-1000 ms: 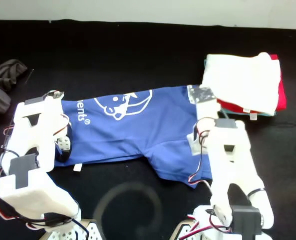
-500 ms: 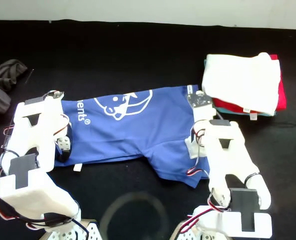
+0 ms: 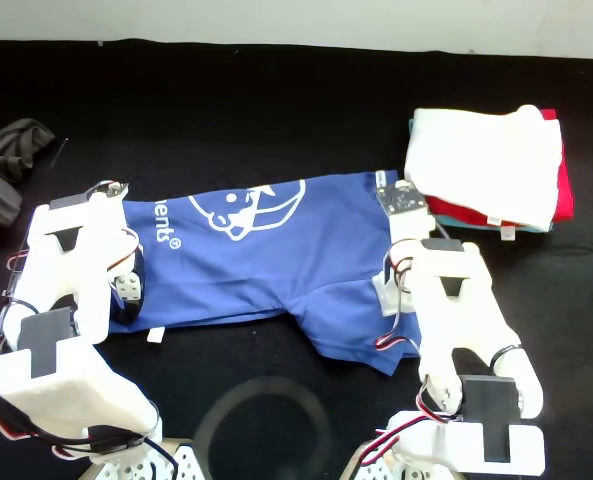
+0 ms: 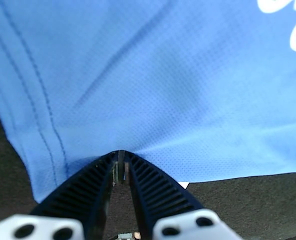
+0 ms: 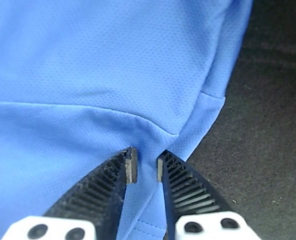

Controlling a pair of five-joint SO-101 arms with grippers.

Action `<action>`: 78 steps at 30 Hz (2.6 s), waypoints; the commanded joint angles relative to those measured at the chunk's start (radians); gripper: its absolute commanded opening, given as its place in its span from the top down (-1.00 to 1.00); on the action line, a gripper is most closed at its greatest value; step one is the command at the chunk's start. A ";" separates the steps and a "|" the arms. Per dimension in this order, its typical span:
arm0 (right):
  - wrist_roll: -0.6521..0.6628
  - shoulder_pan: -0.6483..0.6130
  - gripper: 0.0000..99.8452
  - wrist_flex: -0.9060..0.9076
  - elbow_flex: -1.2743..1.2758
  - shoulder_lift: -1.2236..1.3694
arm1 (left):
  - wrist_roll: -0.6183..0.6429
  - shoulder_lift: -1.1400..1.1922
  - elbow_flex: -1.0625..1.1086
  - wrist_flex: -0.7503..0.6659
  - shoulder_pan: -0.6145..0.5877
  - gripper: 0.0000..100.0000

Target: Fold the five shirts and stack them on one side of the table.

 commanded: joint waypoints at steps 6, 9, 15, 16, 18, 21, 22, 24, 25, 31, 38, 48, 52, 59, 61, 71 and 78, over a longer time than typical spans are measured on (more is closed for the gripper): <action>-0.009 0.044 0.72 -0.001 -0.041 0.005 | 0.002 -0.004 0.004 -0.051 0.012 0.98; -0.006 0.082 0.80 0.022 -0.070 0.005 | 0.002 -0.004 0.004 -0.051 0.012 0.98; -0.003 0.087 0.90 0.036 -0.077 0.005 | 0.002 -0.004 0.004 -0.051 0.012 0.98; -0.003 0.087 0.90 0.036 -0.079 0.005 | 0.002 -0.004 0.004 -0.051 0.012 0.98; -0.003 0.087 0.90 0.036 -0.082 0.005 | 0.002 -0.004 0.004 -0.051 0.012 0.98; -0.003 0.087 0.90 0.035 -0.082 0.007 | 0.002 -0.004 0.004 -0.051 0.012 0.98; -0.003 0.087 0.90 0.035 -0.082 0.007 | 0.002 -0.004 0.004 -0.051 0.012 0.98; -0.003 0.087 0.90 0.035 -0.077 0.012 | 0.002 -0.004 0.004 -0.051 0.012 0.98; -0.003 0.087 0.91 0.033 -0.077 0.013 | 0.002 -0.004 0.004 -0.051 0.012 0.98; -0.003 0.091 0.99 0.030 -0.085 0.008 | 0.002 -0.004 0.004 -0.051 0.012 0.98; -0.003 0.111 0.99 0.045 -0.143 0.004 | 0.002 -0.004 0.004 -0.051 0.012 0.98; 0.095 0.168 0.99 0.154 -0.278 0.015 | 0.005 -0.097 -0.101 0.112 0.044 0.98; 0.107 0.168 0.99 0.156 -0.275 0.016 | 0.003 -0.136 -0.116 0.110 0.045 0.98; 0.150 0.170 0.99 0.154 -0.275 0.018 | 0.003 -0.070 -0.113 0.110 0.045 0.98; 0.157 0.185 0.99 0.153 -0.275 0.018 | 0.003 -0.053 -0.113 0.097 0.045 0.98; 0.157 0.206 0.99 0.153 -0.275 0.016 | 0.003 -0.035 -0.084 0.000 0.045 0.97; 0.152 0.209 0.98 0.156 -0.274 0.016 | 0.003 -0.035 -0.027 -0.038 0.131 0.97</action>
